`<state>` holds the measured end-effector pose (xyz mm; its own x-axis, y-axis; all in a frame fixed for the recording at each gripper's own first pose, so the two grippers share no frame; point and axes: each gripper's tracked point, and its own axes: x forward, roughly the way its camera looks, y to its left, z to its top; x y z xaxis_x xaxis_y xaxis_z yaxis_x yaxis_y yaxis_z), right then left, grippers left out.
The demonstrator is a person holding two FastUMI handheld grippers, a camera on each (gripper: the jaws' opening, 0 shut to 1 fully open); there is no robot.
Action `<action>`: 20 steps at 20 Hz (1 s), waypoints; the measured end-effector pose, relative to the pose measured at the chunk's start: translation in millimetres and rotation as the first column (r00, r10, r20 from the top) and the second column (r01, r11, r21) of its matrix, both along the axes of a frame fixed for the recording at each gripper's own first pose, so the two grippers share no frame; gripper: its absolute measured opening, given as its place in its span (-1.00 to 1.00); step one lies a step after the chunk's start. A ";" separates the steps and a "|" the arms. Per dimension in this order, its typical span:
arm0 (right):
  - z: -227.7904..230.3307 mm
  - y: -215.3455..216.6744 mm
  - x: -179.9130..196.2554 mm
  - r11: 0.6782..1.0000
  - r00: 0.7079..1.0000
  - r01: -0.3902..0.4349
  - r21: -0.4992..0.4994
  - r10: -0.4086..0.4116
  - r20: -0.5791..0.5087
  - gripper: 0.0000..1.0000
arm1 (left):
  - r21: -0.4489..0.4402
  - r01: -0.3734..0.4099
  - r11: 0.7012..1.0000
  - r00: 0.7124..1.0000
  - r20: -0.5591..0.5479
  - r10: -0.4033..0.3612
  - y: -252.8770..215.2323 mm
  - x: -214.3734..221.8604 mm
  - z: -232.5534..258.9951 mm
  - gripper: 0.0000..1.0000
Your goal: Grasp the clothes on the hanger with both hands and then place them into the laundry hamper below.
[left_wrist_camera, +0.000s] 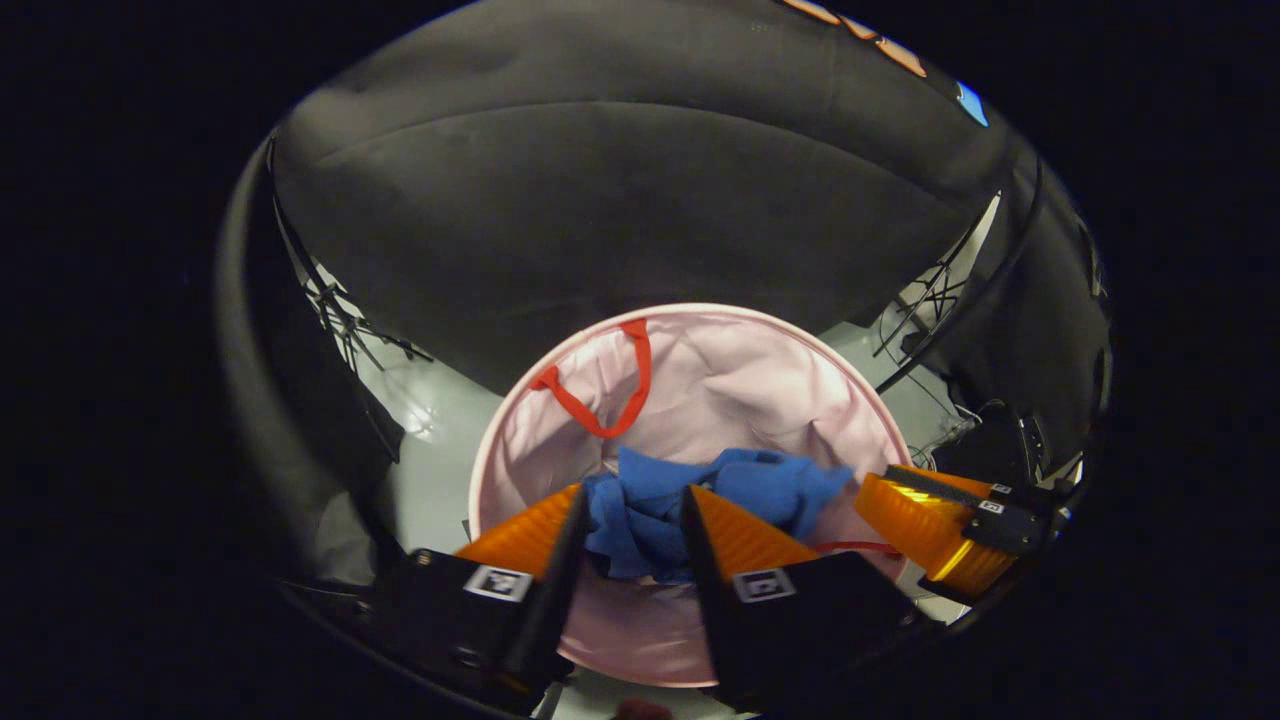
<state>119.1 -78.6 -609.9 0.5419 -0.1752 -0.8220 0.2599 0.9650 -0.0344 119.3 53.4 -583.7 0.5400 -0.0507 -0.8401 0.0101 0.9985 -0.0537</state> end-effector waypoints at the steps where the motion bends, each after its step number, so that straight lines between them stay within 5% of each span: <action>1: 13.0 -2.5 -3.8 1.000 1.000 -0.005 -0.021 0.005 0.013 -0.33 | -0.010 0.000 1.000 1.000 0.010 0.000 -2.8 -0.7 5.0 0.75; 5: 60.7 -2.7 -12.1 0.995 0.997 -0.036 -0.097 0.043 0.070 1.00 | 0.119 -0.044 0.992 0.998 0.040 0.040 17.2 -9.4 19.2 0.94; 14: 168.9 -10.0 -26.1 0.995 0.972 -0.041 -0.089 0.061 0.228 1.00 | 0.070 -0.078 0.995 0.976 0.210 0.061 -0.8 -36.5 126.1 0.99; 20: 272.1 -9.2 -43.7 0.990 0.918 -0.069 -0.121 0.110 0.381 0.99 | 0.094 -0.110 0.989 0.912 0.406 0.063 -29.6 -44.5 204.6 0.99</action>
